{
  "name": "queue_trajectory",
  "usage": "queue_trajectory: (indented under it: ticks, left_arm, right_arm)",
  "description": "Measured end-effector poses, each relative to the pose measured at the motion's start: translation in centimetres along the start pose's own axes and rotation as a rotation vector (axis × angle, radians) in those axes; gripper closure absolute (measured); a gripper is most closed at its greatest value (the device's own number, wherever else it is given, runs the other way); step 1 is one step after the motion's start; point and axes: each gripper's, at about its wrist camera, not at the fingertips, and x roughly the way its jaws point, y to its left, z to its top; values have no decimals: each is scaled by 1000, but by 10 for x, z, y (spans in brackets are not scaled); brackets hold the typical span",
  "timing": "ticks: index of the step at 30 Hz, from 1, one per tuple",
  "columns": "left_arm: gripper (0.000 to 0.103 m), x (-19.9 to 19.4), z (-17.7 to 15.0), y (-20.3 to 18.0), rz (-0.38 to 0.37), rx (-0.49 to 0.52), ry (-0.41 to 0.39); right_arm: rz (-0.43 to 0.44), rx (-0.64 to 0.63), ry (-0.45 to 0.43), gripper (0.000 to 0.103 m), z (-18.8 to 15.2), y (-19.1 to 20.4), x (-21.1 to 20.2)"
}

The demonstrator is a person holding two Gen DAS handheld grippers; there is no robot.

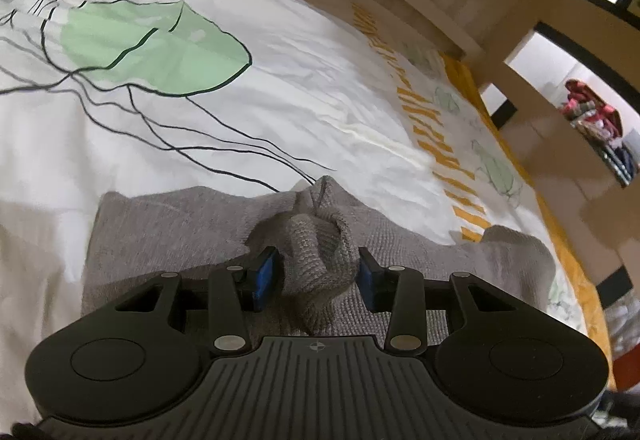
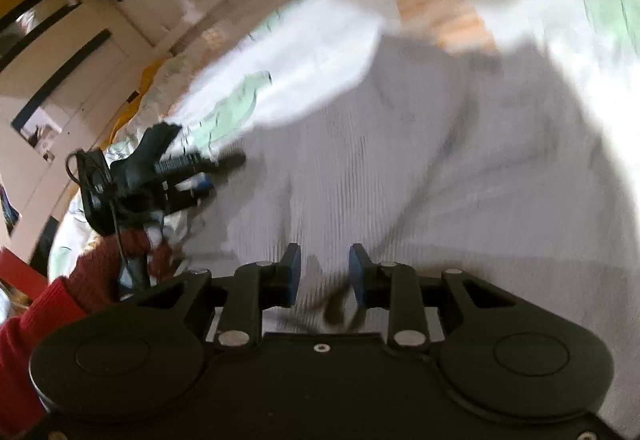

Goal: Fold large clothes

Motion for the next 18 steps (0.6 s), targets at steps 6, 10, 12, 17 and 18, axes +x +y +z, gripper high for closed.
queue_trajectory:
  ticks: [6, 10, 12, 17, 18]
  left_arm:
    - [63, 1, -2, -3, 16, 13, -5]
    - [63, 1, -3, -5, 23, 35, -12]
    - [63, 0, -5, -5, 22, 45, -21]
    - [62, 1, -10, -8, 33, 78, -41]
    - [61, 1, -10, -8, 36, 80, -43]
  right_arm:
    - [9, -138, -120, 46, 51, 14, 28]
    - [-6, -175, -136, 39, 72, 8, 61]
    - [-82, -176, -137, 39, 73, -4, 73]
    - [-223, -107, -76, 42, 61, -48, 93]
    - [-222, -137, -92, 43, 57, -48, 92]
